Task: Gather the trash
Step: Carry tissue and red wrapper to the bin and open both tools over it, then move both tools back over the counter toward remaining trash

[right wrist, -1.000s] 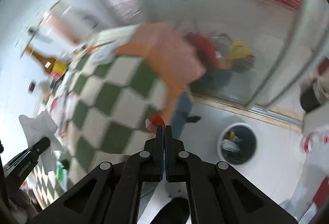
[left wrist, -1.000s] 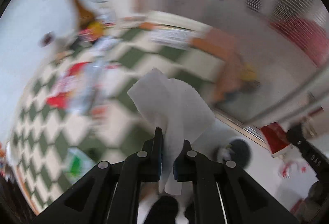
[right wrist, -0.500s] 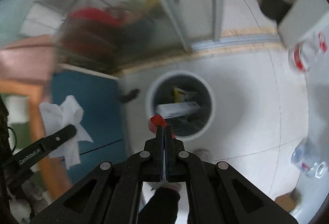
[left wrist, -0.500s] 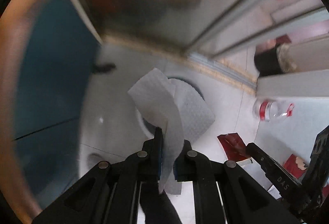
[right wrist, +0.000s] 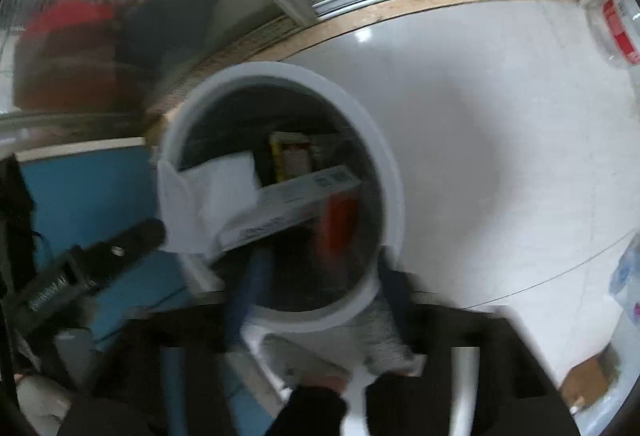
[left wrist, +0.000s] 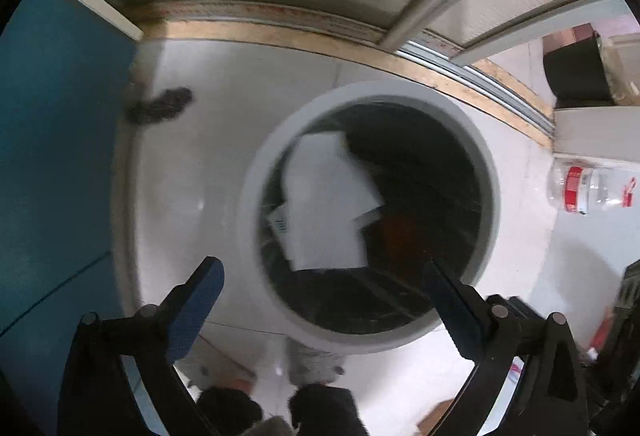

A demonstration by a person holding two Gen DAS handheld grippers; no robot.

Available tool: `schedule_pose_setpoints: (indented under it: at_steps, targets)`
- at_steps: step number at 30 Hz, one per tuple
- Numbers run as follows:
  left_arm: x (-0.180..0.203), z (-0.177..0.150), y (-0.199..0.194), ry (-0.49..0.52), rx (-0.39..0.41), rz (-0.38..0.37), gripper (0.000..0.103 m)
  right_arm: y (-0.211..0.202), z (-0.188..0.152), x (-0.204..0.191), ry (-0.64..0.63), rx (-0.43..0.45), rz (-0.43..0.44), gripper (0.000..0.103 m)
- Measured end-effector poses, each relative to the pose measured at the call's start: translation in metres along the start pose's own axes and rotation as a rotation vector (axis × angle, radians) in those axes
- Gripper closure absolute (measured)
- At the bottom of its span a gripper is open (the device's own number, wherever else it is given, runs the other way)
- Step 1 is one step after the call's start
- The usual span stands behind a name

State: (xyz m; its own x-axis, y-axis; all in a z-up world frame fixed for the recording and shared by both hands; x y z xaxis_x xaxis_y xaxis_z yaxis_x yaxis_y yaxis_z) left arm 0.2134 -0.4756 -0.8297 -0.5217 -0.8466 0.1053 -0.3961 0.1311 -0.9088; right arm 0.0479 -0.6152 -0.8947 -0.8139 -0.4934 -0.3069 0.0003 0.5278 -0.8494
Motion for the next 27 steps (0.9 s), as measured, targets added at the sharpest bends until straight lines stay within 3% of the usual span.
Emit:
schedule_pose_setpoints:
  at_steps: [2,3,6,10,15,19,21,25,27]
  targets:
    - [-0.007,-0.009,-0.007,0.003,0.032,0.066,0.001,-0.004,-0.007,0.0,-0.019,0.019,-0.078,0.019]
    - [-0.009,-0.015,-0.013,0.008,0.051,0.097,0.001,-0.007,-0.01,0.001,-0.023,0.026,-0.107,0.001]
    - [-0.013,-0.036,-0.042,0.011,0.143,0.193,0.001,-0.027,-0.026,-0.005,-0.05,0.074,-0.229,0.0]
    - [-0.013,-0.07,-0.088,0.01,0.219,0.259,0.001,-0.076,-0.057,-0.026,-0.09,0.155,-0.306,0.0]
    - [-0.008,-0.109,-0.146,0.005,0.265,0.258,0.001,-0.128,-0.089,-0.044,-0.101,0.201,-0.311,0.0]
    - [0.004,-0.147,-0.201,0.014,0.299,0.238,0.001,-0.205,-0.14,-0.064,-0.118,0.269,-0.315,0.0]
    - [0.012,-0.168,-0.227,0.023,0.319,0.223,0.001,-0.218,-0.15,-0.067,-0.122,0.281,-0.319,0.0]
    - [0.024,-0.206,-0.275,0.028,0.354,0.213,0.001,-0.296,-0.209,-0.086,-0.142,0.336,-0.308,0.0]
    - [0.03,-0.229,-0.302,0.04,0.37,0.2,0.001,-0.311,-0.222,-0.091,-0.146,0.346,-0.305,0.0]
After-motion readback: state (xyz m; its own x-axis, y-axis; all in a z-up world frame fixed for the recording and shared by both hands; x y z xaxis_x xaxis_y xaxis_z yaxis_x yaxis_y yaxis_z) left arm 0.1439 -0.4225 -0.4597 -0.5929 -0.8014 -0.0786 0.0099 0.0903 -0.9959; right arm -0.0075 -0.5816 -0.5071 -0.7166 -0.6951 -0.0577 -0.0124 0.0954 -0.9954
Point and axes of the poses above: each gripper's, at about its wrist camera, not at the fingertips, and y roughly the way its jaws point, x to its right, z to its top, the point moved 2 cm from there along y, roughly the way its jaws point, and after that the axes turned 15 degrees about -x, right-handed, at the moved point
